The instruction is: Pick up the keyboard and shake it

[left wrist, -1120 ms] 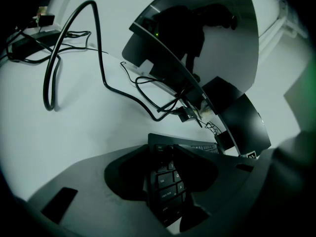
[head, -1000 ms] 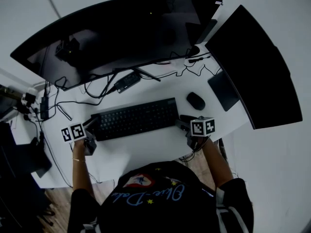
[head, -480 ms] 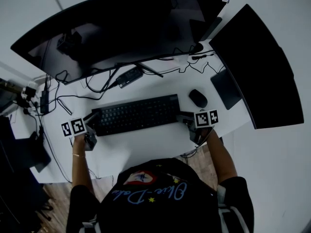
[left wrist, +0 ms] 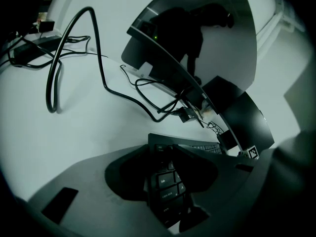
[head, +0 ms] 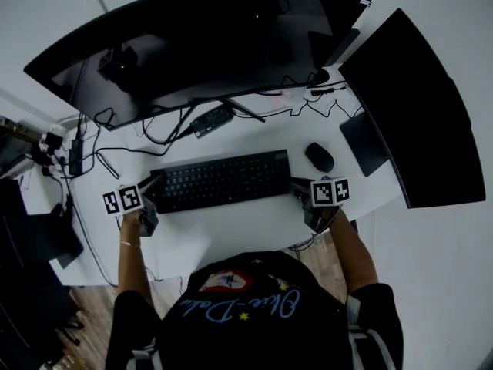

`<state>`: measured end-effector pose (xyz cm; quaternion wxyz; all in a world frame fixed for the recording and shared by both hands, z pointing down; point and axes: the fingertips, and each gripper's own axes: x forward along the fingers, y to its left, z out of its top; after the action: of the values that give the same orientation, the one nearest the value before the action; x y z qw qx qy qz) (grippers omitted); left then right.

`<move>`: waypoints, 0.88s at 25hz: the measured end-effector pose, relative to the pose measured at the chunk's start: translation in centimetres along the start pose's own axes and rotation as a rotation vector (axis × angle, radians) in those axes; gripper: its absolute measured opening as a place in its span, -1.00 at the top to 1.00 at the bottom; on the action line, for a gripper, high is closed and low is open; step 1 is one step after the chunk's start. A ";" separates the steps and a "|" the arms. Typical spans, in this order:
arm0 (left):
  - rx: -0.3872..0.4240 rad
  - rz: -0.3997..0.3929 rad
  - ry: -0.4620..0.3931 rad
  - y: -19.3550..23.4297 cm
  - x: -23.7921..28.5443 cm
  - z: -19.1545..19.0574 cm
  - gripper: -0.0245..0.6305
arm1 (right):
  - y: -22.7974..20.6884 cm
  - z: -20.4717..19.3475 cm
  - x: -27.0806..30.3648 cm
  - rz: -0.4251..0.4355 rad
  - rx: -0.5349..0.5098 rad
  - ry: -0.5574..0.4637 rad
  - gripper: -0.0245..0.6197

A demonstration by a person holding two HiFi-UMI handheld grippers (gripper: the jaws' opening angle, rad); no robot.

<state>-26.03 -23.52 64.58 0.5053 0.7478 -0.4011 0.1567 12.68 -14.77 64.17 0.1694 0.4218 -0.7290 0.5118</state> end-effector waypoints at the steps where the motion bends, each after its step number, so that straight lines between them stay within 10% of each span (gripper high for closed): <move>1: 0.004 0.000 -0.006 0.0 -0.1 0.0 0.49 | 0.0 0.0 0.0 -0.001 -0.007 -0.004 0.66; 22: 0.106 -0.012 -0.182 -2.3 -3.7 0.3 0.49 | 1.4 -0.1 -2.0 -0.035 -0.120 -0.155 0.67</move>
<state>-26.63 -21.73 60.66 0.4276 0.7869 -0.4320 0.1061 12.79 -13.66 62.00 0.1464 0.4621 -0.7617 0.4301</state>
